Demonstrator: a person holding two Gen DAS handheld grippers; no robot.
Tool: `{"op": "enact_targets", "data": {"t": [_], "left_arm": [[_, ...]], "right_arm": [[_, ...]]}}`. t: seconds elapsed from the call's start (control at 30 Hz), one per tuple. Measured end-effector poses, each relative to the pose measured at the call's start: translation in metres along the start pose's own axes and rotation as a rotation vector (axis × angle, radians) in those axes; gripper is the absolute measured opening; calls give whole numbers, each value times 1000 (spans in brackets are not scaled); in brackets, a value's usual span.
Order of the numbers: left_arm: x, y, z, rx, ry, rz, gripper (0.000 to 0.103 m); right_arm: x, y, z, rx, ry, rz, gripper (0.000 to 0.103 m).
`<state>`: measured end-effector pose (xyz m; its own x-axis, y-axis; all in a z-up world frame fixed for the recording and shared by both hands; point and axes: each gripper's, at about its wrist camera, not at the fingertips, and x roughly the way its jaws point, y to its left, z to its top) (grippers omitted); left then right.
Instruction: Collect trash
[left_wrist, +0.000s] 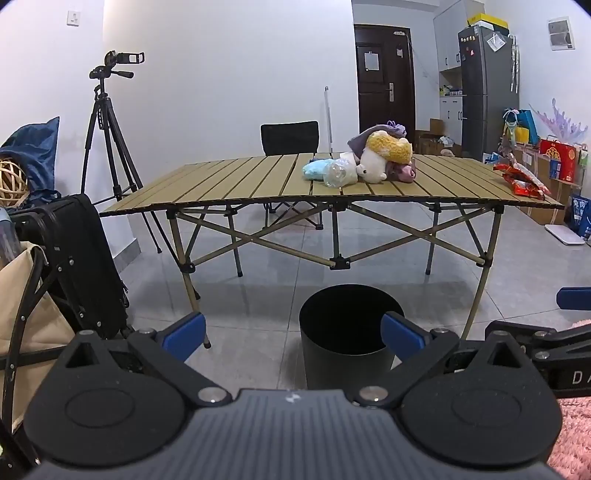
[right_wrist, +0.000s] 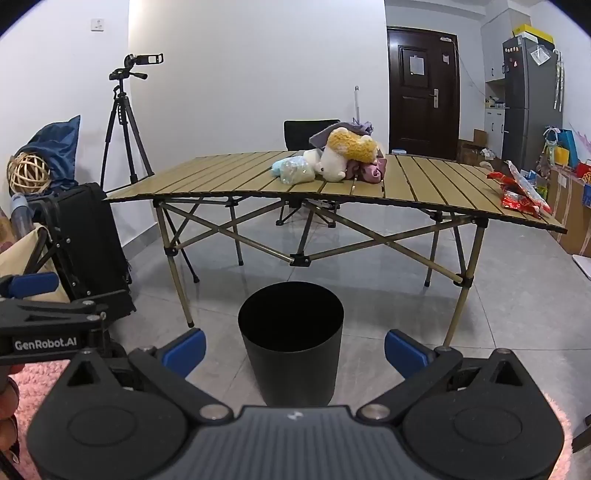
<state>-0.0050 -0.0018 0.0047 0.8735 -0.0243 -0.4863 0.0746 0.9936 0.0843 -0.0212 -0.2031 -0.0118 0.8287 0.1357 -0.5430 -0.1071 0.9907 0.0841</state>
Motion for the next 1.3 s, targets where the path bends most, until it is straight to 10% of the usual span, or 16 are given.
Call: {"op": "enact_targets", "data": {"t": [1.3], "left_arm": [[0, 3, 2, -10, -10, -9, 103]], "right_arm": [[3, -3, -2, 10, 7, -6, 103]]}}
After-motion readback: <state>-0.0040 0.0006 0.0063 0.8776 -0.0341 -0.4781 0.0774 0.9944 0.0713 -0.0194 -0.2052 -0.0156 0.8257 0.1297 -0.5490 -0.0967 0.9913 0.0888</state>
